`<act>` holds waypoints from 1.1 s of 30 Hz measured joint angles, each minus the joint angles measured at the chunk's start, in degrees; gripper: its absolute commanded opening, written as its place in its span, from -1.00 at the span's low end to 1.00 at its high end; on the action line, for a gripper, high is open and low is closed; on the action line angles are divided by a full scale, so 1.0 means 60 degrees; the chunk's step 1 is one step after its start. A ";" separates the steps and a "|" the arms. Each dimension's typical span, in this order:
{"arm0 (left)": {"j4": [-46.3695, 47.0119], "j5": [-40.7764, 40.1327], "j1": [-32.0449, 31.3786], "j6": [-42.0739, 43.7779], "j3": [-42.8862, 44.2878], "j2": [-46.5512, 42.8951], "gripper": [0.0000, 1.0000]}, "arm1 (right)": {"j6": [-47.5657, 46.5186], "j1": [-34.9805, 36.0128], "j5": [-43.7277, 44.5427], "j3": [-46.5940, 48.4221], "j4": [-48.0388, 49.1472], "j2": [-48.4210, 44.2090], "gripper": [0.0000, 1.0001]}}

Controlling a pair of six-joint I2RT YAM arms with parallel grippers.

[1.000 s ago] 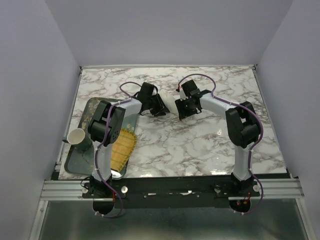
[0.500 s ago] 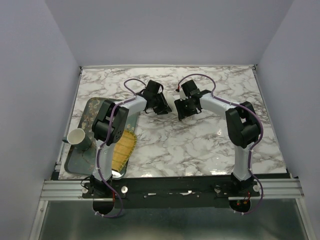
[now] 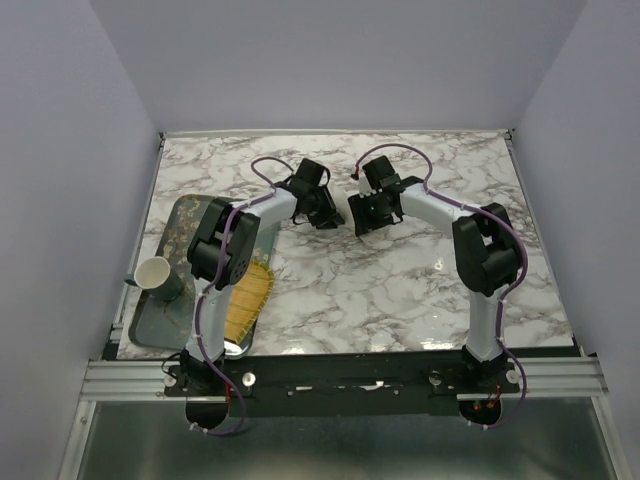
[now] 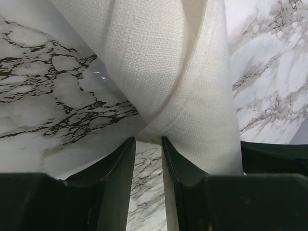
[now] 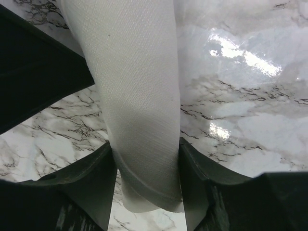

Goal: Fold the napkin, place the utensils inside, and roll it up
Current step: Roll the napkin with the utensil

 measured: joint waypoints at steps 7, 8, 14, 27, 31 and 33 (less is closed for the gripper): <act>0.0175 0.0007 -0.0033 -0.0033 -0.0335 -0.0175 -0.22 | 0.0076 0.0000 0.0004 0.0076 -0.0007 0.0004 0.14; 0.0197 0.0007 -0.0036 -0.0029 -0.0361 -0.0186 -0.22 | 0.0076 0.0000 0.0004 0.0076 -0.0007 0.0004 0.18; 0.0401 0.0018 -0.0044 -0.0022 -0.0841 -0.0444 -0.22 | 0.0087 0.0000 0.0004 -0.0022 0.0004 0.0004 0.26; -0.0066 0.0007 0.0120 0.0401 -0.0699 -0.0499 -0.22 | 0.0142 0.0000 0.0000 -0.0117 0.0007 0.0004 0.30; -0.0426 -0.0036 0.0127 0.0645 -0.0324 -0.0324 -0.24 | 0.0149 0.0000 -0.0011 -0.0117 0.0011 0.0004 0.38; -0.0645 -0.0029 0.0131 0.0790 0.0040 -0.0117 -0.25 | 0.0146 0.0000 -0.0117 -0.0117 0.0011 0.0004 0.46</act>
